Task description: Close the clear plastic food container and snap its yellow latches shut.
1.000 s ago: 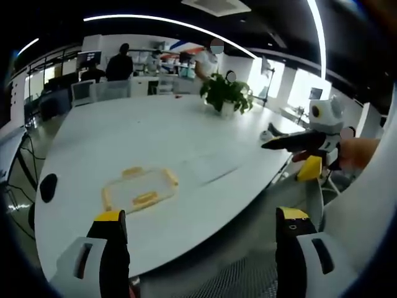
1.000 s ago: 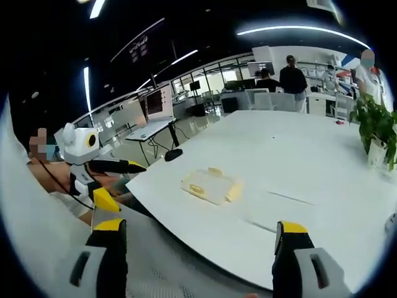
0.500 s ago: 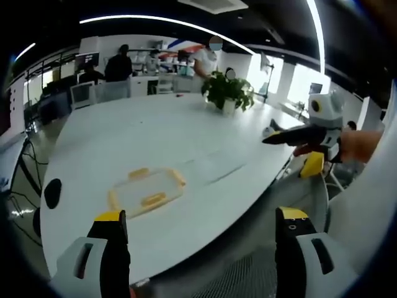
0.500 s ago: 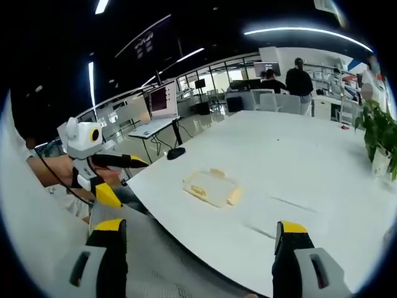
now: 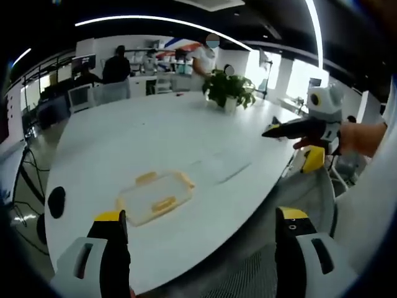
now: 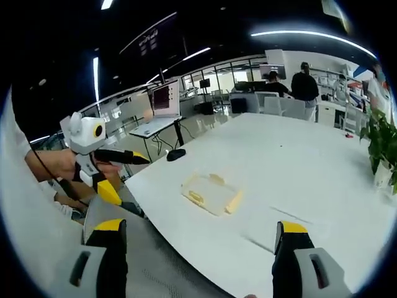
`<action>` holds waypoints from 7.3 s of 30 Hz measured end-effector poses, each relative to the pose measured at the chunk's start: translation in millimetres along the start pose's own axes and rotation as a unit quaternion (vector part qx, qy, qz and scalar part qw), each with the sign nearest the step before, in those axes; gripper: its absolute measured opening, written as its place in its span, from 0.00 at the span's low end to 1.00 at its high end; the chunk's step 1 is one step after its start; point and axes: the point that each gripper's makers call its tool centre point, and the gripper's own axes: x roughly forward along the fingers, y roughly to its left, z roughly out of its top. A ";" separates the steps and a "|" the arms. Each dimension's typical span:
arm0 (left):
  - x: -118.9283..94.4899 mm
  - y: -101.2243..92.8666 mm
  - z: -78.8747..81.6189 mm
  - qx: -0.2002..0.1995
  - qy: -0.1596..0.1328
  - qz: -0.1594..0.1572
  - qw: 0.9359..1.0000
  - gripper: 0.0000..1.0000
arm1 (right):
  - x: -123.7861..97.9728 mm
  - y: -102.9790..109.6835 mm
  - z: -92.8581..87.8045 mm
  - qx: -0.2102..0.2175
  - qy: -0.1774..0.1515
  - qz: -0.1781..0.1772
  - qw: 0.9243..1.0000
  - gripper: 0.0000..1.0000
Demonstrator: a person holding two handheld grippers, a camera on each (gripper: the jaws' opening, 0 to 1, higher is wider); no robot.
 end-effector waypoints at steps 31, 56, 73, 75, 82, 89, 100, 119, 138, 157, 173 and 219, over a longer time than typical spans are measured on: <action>9.3 33.9 16.6 0.033 0.007 0.006 0.999 0.97 | 30.9 -11.4 18.2 -0.044 0.015 0.025 0.999 0.99; 26.1 56.1 23.4 0.063 0.025 -0.014 0.998 0.94 | 63.1 -26.1 38.0 -0.096 0.021 0.045 0.994 0.99; 38.1 76.5 26.9 0.114 0.049 -0.040 0.991 0.93 | 86.9 -32.6 36.7 -0.129 0.050 0.061 0.989 0.99; 40.0 78.0 27.1 0.107 0.049 -0.048 0.992 0.93 | 89.5 -36.0 35.2 -0.135 0.054 0.062 0.987 0.92; 48.0 83.9 21.3 0.138 0.063 -0.061 0.986 0.93 | 101.0 -42.3 37.2 -0.132 0.050 0.062 0.988 0.94; 56.9 91.3 13.2 0.171 0.085 -0.074 0.979 0.92 | 110.7 -49.5 36.1 -0.144 0.062 0.063 0.986 0.93; 69.2 102.2 11.3 0.182 0.091 -0.099 0.974 0.91 | 125.1 -56.9 25.7 -0.170 0.084 0.070 0.979 0.92; 82.6 123.2 -15.6 0.263 0.145 -0.130 0.945 0.86 | 144.9 -72.9 11.3 -0.244 0.117 0.083 0.959 0.84; 96.4 141.3 -43.9 0.325 0.205 -0.160 0.909 0.75 | 169.6 -80.2 -3.4 -0.270 0.158 0.115 0.943 0.73; 110.7 156.6 -61.4 0.350 0.236 -0.178 0.889 0.67 | 187.5 -78.5 -24.0 -0.313 0.202 0.150 0.916 0.65; 115.7 162.9 -72.7 0.355 0.253 -0.196 0.878 0.55 | 196.8 -82.3 -42.8 -0.332 0.237 0.175 0.896 0.56; 124.3 166.8 -79.6 0.355 0.267 -0.208 0.872 0.38 | 208.5 -86.7 -62.2 -0.352 0.282 0.201 0.869 0.36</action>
